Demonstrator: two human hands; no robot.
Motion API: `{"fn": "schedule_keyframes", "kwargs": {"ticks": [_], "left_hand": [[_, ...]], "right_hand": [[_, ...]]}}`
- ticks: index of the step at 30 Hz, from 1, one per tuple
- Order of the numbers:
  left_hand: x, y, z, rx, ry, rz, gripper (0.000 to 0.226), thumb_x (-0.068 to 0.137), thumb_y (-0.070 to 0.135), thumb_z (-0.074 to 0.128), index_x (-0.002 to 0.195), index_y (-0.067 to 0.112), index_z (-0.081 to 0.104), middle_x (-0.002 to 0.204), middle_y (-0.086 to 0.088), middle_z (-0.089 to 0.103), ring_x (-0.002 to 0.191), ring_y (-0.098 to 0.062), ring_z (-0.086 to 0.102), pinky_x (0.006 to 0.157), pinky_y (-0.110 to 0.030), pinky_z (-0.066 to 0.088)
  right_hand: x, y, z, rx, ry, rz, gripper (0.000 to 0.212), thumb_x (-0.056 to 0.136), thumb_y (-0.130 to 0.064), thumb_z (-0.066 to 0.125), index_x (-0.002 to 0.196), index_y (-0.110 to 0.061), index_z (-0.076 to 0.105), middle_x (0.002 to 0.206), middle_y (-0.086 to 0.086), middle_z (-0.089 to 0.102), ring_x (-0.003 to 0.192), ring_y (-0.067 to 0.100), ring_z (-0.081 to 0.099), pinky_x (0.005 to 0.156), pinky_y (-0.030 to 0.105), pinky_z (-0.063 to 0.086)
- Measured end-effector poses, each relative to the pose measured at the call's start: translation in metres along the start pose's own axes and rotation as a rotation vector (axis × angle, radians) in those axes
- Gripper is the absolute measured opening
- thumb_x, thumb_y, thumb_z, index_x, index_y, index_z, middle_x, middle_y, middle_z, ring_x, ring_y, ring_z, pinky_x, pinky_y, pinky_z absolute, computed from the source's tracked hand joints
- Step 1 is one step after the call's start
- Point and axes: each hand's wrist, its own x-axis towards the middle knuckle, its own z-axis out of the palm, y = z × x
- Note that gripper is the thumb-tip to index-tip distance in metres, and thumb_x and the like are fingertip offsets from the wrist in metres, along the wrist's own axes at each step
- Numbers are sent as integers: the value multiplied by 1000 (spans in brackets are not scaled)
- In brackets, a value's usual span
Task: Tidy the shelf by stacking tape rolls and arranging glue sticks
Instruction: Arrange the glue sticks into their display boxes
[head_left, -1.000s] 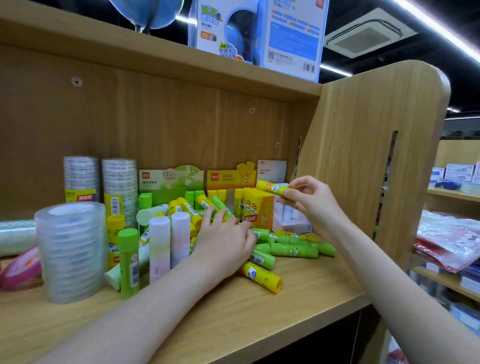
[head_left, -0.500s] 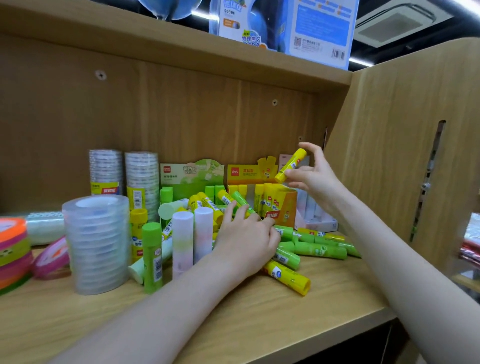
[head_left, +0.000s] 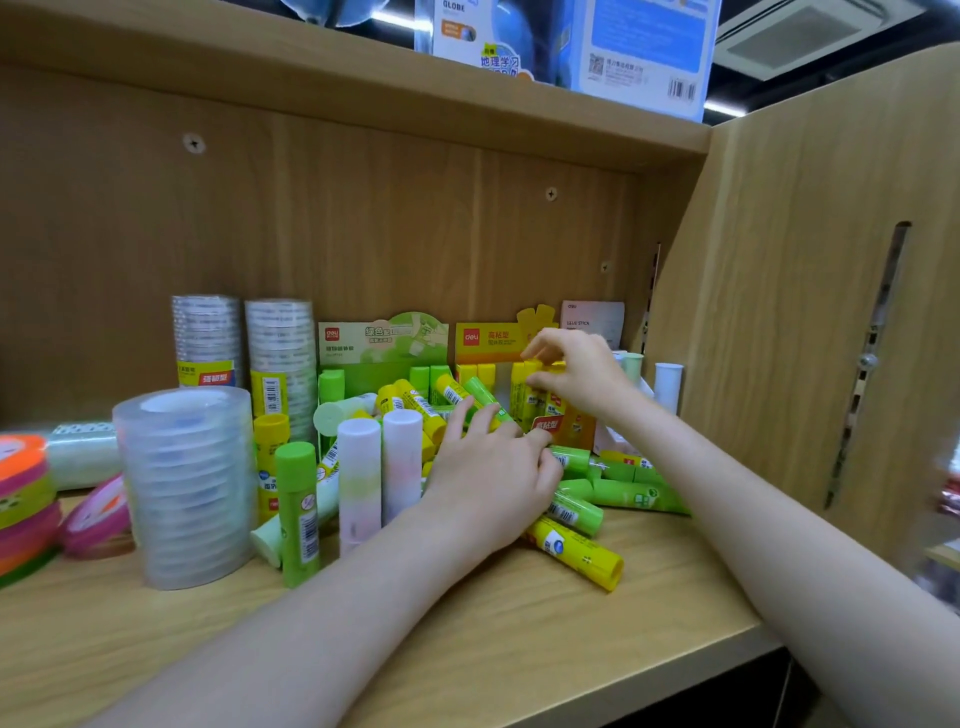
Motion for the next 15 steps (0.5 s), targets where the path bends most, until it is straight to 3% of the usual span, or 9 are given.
{"fn": "schedule_keyframes", "kwargs": {"ticks": [4,6,10,12,15], "left_hand": [[0,0,0,4,5,1,67,80,37,6,135,30,44,137,0,50,139,-21,21,114,-39,-3],[0,0,0,0,1,-1,67,80,37,6,134,29,45,136,0,50,139,-21,22,114,-39,-2],[1,0,-1,6,-3,-6,68,79,36,5,133,29,46,136,0,50,139,-22,22,114,-39,-2],[-1,1,-1,4,-8,-5,68,79,36,5,132,29,46,136,0,50,139,-22,23,114,-39,-1],[-1,1,-3,-6,-14,-8,68,79,37,5,134,30,45,136,1,51,139,-21,23,114,-39,-1]], "right_hand": [[-1,4,5,-34,54,-26,14,82,-20,69,93,-13,63,97,5,65,102,21,54,84,33,43],[1,4,3,-92,52,-17,12,85,-22,65,92,-13,66,106,6,62,112,23,45,91,38,40],[3,-2,-4,-279,-94,-14,21,92,-25,55,109,-21,66,124,5,43,120,24,34,96,44,31],[-2,0,-13,-312,-176,-19,29,94,-24,51,121,-26,61,130,6,39,123,24,34,98,44,31],[-24,3,-42,-111,-30,-38,31,93,-19,54,124,-20,59,123,7,49,111,20,50,93,31,38]]}}
